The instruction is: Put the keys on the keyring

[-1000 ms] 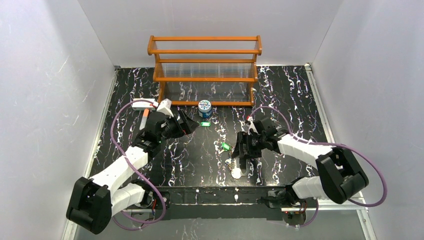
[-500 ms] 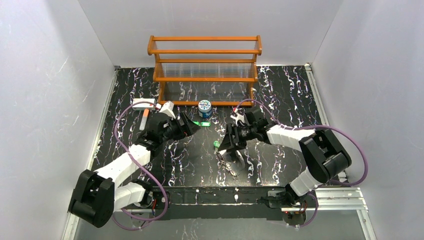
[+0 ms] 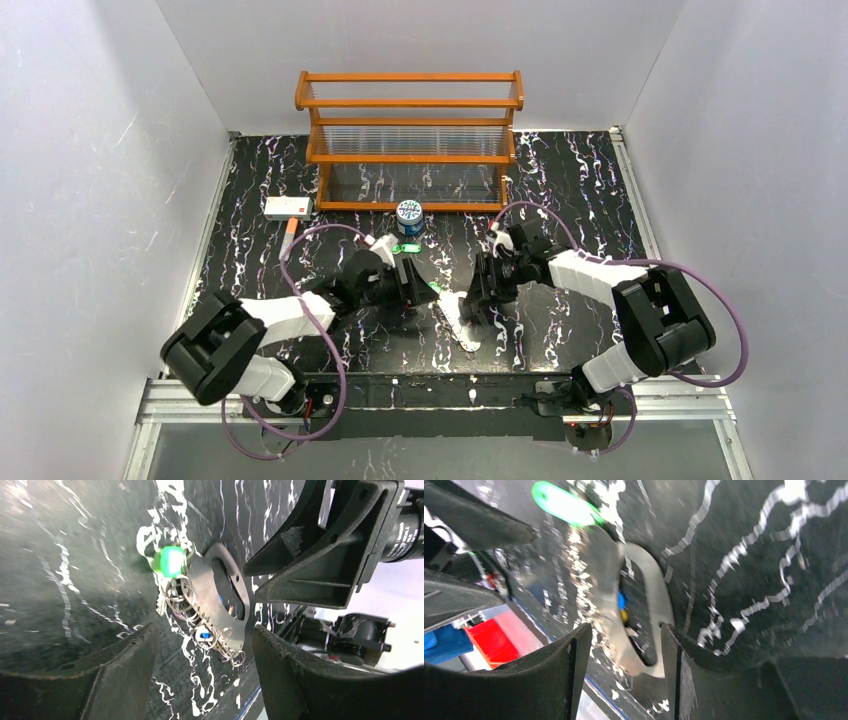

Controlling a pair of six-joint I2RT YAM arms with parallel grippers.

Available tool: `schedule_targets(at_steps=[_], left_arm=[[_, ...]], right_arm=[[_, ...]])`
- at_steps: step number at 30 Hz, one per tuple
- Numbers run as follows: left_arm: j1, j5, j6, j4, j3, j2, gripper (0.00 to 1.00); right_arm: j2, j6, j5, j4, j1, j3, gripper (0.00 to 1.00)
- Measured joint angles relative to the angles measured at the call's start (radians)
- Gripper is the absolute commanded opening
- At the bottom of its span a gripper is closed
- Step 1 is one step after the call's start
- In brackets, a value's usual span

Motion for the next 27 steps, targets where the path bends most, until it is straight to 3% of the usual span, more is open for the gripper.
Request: schedule_targets(at_steps=[8, 15, 21, 27], left_arm=[[-0.12, -0.003, -0.023, 0.072, 0.076, 0.229, 0.45], [-0.122, -0.019, 0.01, 0.092, 0.221, 0.359, 0.31], [-0.122, -0.062, 0.089, 0.022, 0.304, 0.374, 0.49], [-0.122, -0.198, 0.189, -0.165, 0.307, 0.235, 0.54]], right_arm=[[-0.029, -0.018, 0.038, -0.077, 0.0, -0.079, 0.45], [-0.01, 0.048, -0.064, -0.013, 0.038, -0.132, 0.45], [0.007, 0.1, -0.114, 0.04, 0.073, -0.141, 0.59], [-0.078, 0.09, 0.01, -0.008, 0.067, -0.117, 0.65]])
